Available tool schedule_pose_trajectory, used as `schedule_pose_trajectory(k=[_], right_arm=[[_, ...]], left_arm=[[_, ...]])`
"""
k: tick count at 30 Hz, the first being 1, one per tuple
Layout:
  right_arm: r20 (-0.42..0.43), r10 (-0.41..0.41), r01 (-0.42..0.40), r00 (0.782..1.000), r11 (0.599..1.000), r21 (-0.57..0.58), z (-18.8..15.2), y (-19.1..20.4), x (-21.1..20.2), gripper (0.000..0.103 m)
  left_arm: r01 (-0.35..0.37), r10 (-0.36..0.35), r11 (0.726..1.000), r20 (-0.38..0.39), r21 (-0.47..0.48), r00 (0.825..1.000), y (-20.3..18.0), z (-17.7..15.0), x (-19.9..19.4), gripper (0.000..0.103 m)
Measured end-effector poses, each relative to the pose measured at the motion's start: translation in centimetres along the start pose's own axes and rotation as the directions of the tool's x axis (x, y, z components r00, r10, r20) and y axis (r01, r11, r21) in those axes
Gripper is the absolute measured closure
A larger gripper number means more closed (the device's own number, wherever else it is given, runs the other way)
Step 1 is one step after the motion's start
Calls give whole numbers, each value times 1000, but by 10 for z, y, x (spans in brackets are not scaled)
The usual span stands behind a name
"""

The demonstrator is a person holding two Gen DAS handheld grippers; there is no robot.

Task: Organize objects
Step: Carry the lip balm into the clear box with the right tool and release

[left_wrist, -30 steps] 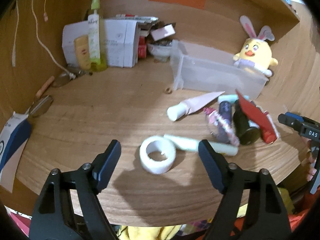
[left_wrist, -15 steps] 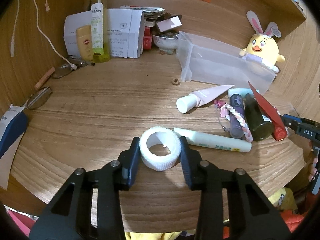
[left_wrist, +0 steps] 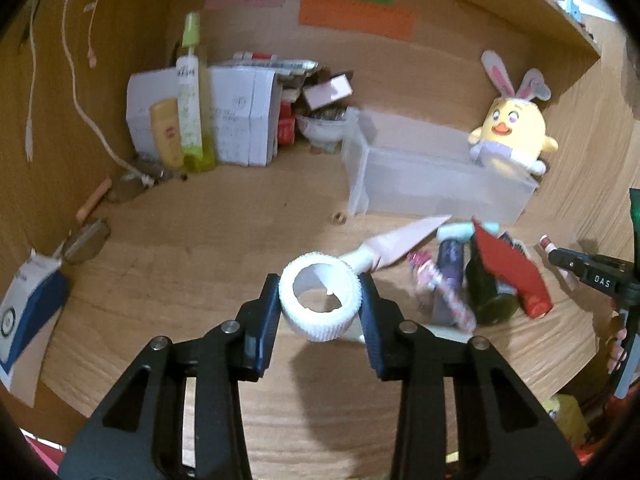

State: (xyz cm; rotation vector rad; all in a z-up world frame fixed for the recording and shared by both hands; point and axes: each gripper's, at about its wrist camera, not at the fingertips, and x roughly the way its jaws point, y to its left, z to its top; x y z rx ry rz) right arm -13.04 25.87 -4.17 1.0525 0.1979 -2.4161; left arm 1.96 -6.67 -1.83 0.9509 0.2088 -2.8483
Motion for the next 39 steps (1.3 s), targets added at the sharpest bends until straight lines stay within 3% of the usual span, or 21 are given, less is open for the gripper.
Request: schedule_pose_trajectory(k=[12, 20, 39], right_arm=[[156, 21, -20, 987, 1000, -8, 37, 1, -36, 89], [233, 51, -46, 971, 998, -30, 62, 11, -47, 89], [304, 106, -93, 947, 994, -59, 127, 16, -36, 89]], left_arm=[[60, -67, 995, 96, 75, 993, -38, 48, -12, 65], [121, -131, 988, 111, 96, 985, -61, 82, -2, 65], [145, -158, 983, 103, 116, 982, -93, 147, 35, 65]])
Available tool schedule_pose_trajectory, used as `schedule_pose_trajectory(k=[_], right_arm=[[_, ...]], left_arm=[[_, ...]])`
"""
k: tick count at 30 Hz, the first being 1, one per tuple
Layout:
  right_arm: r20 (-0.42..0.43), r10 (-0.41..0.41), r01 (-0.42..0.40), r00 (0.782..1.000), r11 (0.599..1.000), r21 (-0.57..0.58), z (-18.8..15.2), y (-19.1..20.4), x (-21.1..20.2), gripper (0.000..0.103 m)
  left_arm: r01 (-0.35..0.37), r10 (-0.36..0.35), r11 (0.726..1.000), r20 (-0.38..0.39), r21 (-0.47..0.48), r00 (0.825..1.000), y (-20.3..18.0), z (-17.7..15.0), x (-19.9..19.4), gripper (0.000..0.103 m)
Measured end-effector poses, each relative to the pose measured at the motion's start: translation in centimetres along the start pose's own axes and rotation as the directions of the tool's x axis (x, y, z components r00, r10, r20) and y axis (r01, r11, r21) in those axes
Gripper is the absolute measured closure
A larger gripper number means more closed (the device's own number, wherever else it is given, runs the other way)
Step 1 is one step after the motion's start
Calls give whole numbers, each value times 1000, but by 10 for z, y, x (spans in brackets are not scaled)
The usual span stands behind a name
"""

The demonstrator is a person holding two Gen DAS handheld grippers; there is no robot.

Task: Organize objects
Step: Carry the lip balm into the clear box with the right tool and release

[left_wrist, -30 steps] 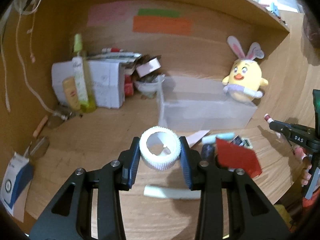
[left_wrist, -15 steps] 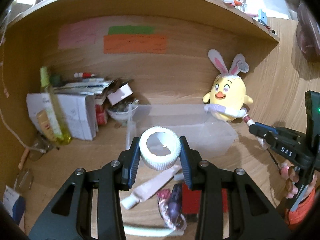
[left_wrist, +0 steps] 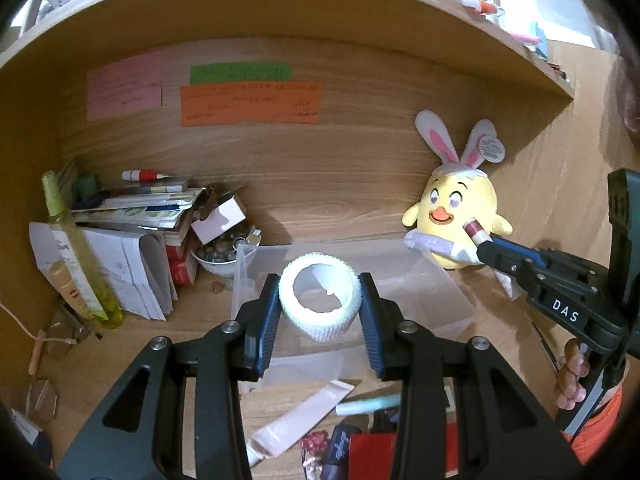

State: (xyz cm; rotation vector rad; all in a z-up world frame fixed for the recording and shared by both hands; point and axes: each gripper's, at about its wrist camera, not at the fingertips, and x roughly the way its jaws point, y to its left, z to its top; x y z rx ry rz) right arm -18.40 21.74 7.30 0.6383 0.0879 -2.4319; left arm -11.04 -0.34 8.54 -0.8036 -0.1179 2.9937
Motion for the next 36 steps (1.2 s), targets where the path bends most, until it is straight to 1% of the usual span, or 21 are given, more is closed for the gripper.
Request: schedule_pose_trajectory(k=[6, 10, 16, 20, 24, 27, 32, 36], right_arm=[[-3, -3, 3, 1000, 1000, -15, 16, 2, 19, 89], [-26, -6, 6, 1000, 1000, -19, 20, 2, 36, 89], [-109, 3, -5, 994, 1000, -9, 10, -1, 68, 89], [-161, -10, 7, 987, 1000, -18, 1, 0, 86, 89], [-204, -24, 15, 979, 999, -44, -8, 2, 100, 89], [-231, -31, 18, 973, 998, -61, -14, 5, 108, 89], [-269, -36, 17, 963, 997, -73, -21, 7, 119, 89], [-300, -36, 14, 953, 997, -76, -26, 8, 128, 89]], left_arm=[[-13, 13, 1000, -42, -14, 999, 6, 7, 23, 65], [-18, 16, 1000, -89, -20, 996, 12, 7, 44, 65], [-33, 30, 999, -177, -15, 984, 15, 1, 78, 65], [-49, 46, 999, -227, -5, 973, 15, -5, 97, 65], [-49, 47, 999, -275, 0, 960, 14, -10, 112, 65], [-53, 54, 999, -300, 9, 952, 13, -13, 120, 65], [-69, 81, 996, -312, 50, 947, 8, -16, 127, 65], [-67, 87, 995, -336, 72, 938, 5, -19, 137, 65]])
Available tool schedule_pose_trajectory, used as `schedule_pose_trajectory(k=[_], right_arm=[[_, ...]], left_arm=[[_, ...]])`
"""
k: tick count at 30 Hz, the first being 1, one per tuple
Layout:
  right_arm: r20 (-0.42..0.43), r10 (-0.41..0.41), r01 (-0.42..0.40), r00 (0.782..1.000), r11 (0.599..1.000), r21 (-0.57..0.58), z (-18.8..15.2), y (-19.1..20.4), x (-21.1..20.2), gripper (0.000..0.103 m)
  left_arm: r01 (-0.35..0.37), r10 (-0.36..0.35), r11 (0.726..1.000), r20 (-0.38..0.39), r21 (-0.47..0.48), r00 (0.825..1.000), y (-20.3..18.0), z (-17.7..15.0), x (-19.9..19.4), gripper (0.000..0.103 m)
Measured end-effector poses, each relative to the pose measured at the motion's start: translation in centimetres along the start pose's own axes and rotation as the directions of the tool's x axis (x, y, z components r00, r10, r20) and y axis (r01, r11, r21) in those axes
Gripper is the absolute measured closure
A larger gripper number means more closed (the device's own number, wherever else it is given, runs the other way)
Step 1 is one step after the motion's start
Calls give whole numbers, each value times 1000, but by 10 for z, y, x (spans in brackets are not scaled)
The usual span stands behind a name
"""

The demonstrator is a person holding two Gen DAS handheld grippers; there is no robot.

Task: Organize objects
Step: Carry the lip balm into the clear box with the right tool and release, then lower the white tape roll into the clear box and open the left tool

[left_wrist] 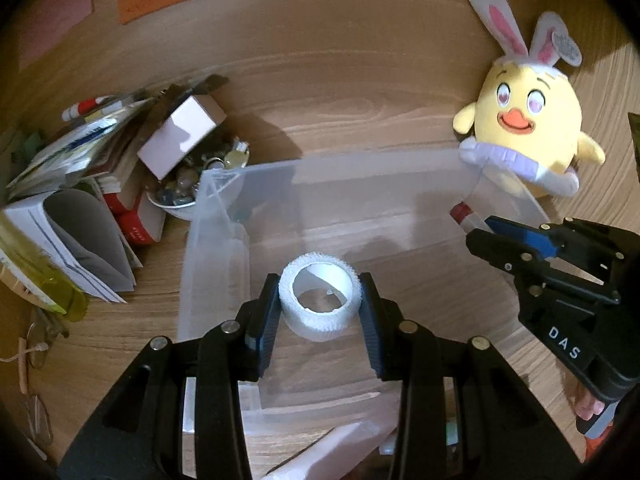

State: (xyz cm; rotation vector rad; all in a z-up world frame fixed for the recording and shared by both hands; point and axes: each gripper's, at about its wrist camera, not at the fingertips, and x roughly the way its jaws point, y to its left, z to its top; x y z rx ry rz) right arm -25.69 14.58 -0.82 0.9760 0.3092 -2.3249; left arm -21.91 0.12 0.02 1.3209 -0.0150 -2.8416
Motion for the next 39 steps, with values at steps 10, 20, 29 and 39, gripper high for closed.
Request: schedule_pose_trajectory(k=[10, 20, 29, 39], right_arm=[[-24, -15, 15, 1000, 1000, -21, -2, 6, 8, 89], [-34, -6, 5, 999, 1000, -25, -4, 8, 9, 89], [4, 2, -2, 1000, 1000, -17, 1, 6, -7, 67], [99, 10, -5, 995, 999, -53, 0, 11, -53, 36]], left_arm=[[4, -3, 1000, -14, 6, 1000, -6, -2, 3, 65], [-3, 3, 1000, 8, 15, 1000, -12, -2, -6, 47], [-15, 14, 1000, 69, 12, 998, -13, -3, -35, 30], [-18, 21, 1000, 157, -20, 987, -1, -15, -84, 12]])
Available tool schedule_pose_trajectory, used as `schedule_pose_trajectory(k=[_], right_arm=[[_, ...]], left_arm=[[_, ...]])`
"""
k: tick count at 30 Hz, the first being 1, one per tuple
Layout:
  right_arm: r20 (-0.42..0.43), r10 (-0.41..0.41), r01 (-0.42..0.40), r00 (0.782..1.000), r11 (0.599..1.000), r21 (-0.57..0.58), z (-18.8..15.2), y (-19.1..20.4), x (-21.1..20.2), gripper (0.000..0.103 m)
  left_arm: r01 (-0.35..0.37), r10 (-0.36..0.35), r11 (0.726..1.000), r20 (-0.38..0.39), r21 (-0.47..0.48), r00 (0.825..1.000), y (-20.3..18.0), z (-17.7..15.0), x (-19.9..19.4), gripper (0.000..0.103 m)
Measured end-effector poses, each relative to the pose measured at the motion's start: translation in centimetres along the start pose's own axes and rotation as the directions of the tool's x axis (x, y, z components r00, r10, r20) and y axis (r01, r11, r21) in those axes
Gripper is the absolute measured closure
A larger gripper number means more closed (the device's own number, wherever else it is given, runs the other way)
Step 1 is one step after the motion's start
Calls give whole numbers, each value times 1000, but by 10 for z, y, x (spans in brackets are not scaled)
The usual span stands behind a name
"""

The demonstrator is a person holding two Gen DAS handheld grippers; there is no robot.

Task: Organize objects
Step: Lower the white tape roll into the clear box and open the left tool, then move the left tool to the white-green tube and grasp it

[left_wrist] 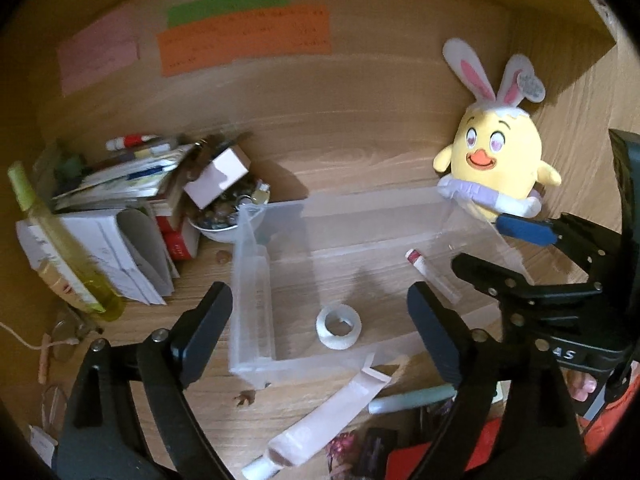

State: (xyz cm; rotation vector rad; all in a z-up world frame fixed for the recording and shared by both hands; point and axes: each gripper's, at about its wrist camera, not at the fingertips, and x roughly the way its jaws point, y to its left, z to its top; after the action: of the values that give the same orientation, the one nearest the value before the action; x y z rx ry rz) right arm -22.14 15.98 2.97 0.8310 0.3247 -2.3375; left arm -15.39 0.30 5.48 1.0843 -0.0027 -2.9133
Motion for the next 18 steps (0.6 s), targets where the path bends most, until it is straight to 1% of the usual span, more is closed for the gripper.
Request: schedule_pose_trajectory(k=[3, 7, 11, 16, 18], right_arm=[[20, 9, -9, 1000, 1000, -13, -4, 2, -14, 30], [47, 38, -37, 998, 999, -26, -12, 5, -36, 27], [66, 77, -74, 995, 996, -40, -22, 10, -55, 21], [80, 91, -86, 993, 994, -70, -42, 21, -72, 20], [73, 116, -110, 991, 991, -76, -51, 26, -77, 20]], left_arm=[[2, -1, 1000, 17, -13, 1000, 4, -4, -11, 7], [7, -6, 999, 30, -32, 1000, 12, -13, -25, 7], [2, 0, 999, 36, -48, 999, 19, -25, -34, 7], [0, 3, 997, 39, -72, 999, 32, -42, -48, 7], [-2, 4, 997, 30, -75, 1000, 36, -50, -52, 7]])
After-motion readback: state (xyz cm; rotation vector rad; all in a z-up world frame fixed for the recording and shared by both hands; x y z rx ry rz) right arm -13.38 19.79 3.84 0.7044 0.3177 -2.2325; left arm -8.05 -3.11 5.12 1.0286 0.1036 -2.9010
